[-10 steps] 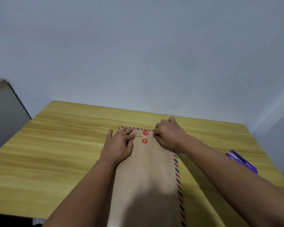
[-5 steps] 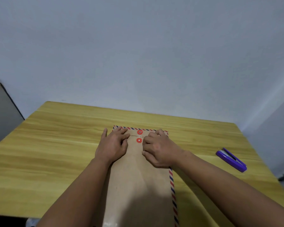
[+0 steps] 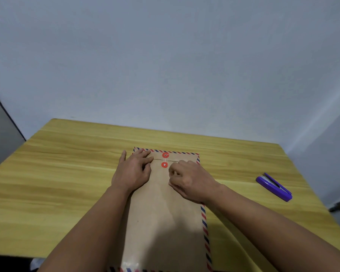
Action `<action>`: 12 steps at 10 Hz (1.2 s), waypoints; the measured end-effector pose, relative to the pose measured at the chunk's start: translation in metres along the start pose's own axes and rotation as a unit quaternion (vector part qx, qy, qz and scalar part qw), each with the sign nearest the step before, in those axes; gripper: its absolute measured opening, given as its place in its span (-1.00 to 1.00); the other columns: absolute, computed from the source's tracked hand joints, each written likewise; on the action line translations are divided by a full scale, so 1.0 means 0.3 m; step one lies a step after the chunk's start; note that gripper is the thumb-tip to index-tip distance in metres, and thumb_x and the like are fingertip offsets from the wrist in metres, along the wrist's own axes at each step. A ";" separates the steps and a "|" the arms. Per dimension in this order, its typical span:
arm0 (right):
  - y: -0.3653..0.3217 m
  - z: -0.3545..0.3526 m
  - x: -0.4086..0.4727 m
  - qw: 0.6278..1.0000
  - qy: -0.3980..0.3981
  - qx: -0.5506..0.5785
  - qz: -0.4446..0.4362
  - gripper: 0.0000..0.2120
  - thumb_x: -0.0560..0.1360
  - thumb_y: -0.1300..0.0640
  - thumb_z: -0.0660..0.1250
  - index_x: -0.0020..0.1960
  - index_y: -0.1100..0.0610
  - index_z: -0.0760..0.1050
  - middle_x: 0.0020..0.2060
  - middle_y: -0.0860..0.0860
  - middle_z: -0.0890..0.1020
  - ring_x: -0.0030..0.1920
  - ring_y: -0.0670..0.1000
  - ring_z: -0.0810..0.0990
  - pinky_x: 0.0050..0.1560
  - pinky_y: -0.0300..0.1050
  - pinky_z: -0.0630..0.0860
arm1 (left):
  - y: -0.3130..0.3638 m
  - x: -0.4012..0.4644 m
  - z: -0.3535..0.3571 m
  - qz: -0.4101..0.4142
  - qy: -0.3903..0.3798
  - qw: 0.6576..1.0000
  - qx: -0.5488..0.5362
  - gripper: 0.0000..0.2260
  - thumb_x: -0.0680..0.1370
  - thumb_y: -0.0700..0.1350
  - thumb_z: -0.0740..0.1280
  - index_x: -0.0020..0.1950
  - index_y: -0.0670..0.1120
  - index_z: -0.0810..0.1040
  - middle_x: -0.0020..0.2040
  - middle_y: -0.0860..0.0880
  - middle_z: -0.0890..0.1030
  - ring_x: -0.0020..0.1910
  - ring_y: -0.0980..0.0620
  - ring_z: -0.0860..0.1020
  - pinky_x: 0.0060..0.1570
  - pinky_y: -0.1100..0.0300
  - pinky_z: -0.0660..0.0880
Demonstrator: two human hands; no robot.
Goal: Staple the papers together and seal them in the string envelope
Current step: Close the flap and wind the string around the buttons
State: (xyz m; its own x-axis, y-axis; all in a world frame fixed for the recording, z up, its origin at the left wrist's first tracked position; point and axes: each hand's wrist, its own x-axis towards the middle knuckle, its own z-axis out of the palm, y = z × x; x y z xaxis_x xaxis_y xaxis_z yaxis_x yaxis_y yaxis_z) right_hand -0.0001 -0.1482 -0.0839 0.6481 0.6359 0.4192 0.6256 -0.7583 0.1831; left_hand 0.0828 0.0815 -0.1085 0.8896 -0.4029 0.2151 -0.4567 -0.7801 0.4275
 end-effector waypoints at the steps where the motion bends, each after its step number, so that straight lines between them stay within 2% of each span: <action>1: -0.002 0.017 -0.006 1.000 0.000 0.022 0.004 -0.81 0.62 0.09 0.37 -0.07 0.13 0.71 0.03 0.03 0.72 -0.04 0.06 0.64 -0.19 -0.05 0.50 | 0.001 0.001 0.001 0.000 -0.001 1.000 0.000 -0.63 0.61 -0.05 0.21 0.40 0.11 0.56 0.52 0.16 0.40 0.58 0.14 0.21 0.59 -0.19 -0.10; 2: -0.010 0.038 -0.009 0.998 -0.030 0.039 0.039 -0.73 0.66 0.07 0.27 -0.05 0.13 0.71 -0.09 0.01 0.74 -0.08 0.07 0.69 -0.14 -0.02 0.53 | 0.000 0.000 0.000 0.000 -0.001 1.000 0.000 -0.63 0.61 -0.05 0.21 0.40 0.10 0.56 0.53 0.15 0.40 0.58 0.14 0.21 0.59 -0.19 -0.10; 3: -0.014 0.038 -0.004 0.995 -0.060 0.038 0.070 -0.64 0.68 0.02 0.15 -0.05 0.12 0.68 -0.13 0.01 0.72 -0.11 0.08 0.66 -0.10 0.02 0.51 | -0.004 -0.001 0.002 0.001 0.000 1.000 -0.002 -0.63 0.61 -0.05 0.21 0.40 0.10 0.56 0.52 0.15 0.41 0.58 0.13 0.22 0.59 -0.19 -0.09; 4: -0.022 0.024 0.009 0.992 -0.070 0.044 0.098 -0.64 0.67 -0.02 0.13 -0.05 0.09 0.65 -0.14 -0.02 0.71 -0.11 0.06 0.64 -0.06 0.03 0.50 | -0.004 0.002 0.004 0.002 0.003 1.000 -0.003 -0.63 0.61 -0.05 0.21 0.39 0.10 0.56 0.52 0.15 0.42 0.58 0.14 0.22 0.59 -0.19 -0.09; 5: -0.044 0.018 0.038 0.986 -0.069 0.080 0.132 -0.66 0.65 -0.03 0.15 -0.04 0.06 0.66 -0.16 -0.06 0.72 -0.12 0.03 0.64 -0.02 0.01 0.51 | -0.003 0.003 0.004 0.001 0.005 1.000 -0.006 -0.64 0.61 -0.05 0.22 0.38 0.10 0.57 0.51 0.15 0.42 0.57 0.14 0.23 0.59 -0.19 -0.08; 6: -0.071 0.031 0.071 0.979 -0.045 0.121 0.159 -0.76 0.62 0.02 0.26 -0.08 0.07 0.67 -0.22 -0.06 0.71 -0.18 0.04 0.64 -0.02 0.03 0.53 | 0.000 0.001 0.000 0.004 0.003 1.000 -0.008 -0.64 0.61 -0.06 0.22 0.38 0.10 0.58 0.52 0.14 0.42 0.58 0.12 0.23 0.58 -0.20 -0.08; 7: -0.085 0.041 0.090 0.977 -0.036 0.129 0.169 -0.82 0.59 0.06 0.34 -0.08 0.08 0.68 -0.24 -0.06 0.71 -0.21 0.03 0.63 -0.02 0.03 0.54 | -0.003 0.000 -0.001 0.008 -0.002 1.000 -0.007 -0.63 0.60 -0.05 0.20 0.38 0.09 0.57 0.52 0.14 0.41 0.58 0.11 0.23 0.58 -0.20 -0.08; 8: -0.077 0.034 0.096 0.976 -0.048 0.121 0.173 -0.76 0.59 0.02 0.26 -0.11 0.07 0.66 -0.25 -0.07 0.70 -0.21 0.03 0.62 -0.03 0.04 0.53 | -0.007 0.002 0.003 0.007 -0.003 1.000 -0.007 -0.62 0.60 -0.05 0.19 0.38 0.09 0.57 0.52 0.14 0.41 0.58 0.11 0.23 0.58 -0.21 -0.07; 10: -0.039 -0.003 0.051 0.986 -0.039 0.052 0.151 -0.80 0.55 0.06 0.29 -0.24 0.07 0.47 -0.37 -0.05 0.57 -0.32 0.07 0.52 -0.18 0.02 0.47 | -0.005 0.002 0.003 0.005 -0.001 1.000 -0.006 -0.63 0.60 -0.06 0.20 0.38 0.10 0.57 0.52 0.14 0.42 0.58 0.12 0.23 0.58 -0.22 -0.06; 12: -0.026 -0.016 0.019 0.988 -0.062 0.041 0.134 -0.71 0.60 0.00 0.15 -0.17 0.08 0.53 -0.31 -0.04 0.60 -0.26 0.06 0.55 -0.09 0.04 0.46 | -0.005 0.003 0.004 0.004 0.000 1.000 -0.004 -0.63 0.60 -0.05 0.21 0.39 0.10 0.57 0.52 0.15 0.41 0.58 0.13 0.22 0.58 -0.21 -0.08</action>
State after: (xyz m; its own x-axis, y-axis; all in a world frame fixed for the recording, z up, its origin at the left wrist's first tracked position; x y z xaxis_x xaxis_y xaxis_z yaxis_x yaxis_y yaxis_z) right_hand -0.0034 -0.1394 -0.0788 0.8401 0.4305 0.3298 0.4542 -0.8909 0.0059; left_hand 0.0841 0.0817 -0.1100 0.8862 -0.4089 0.2180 -0.4633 -0.7734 0.4327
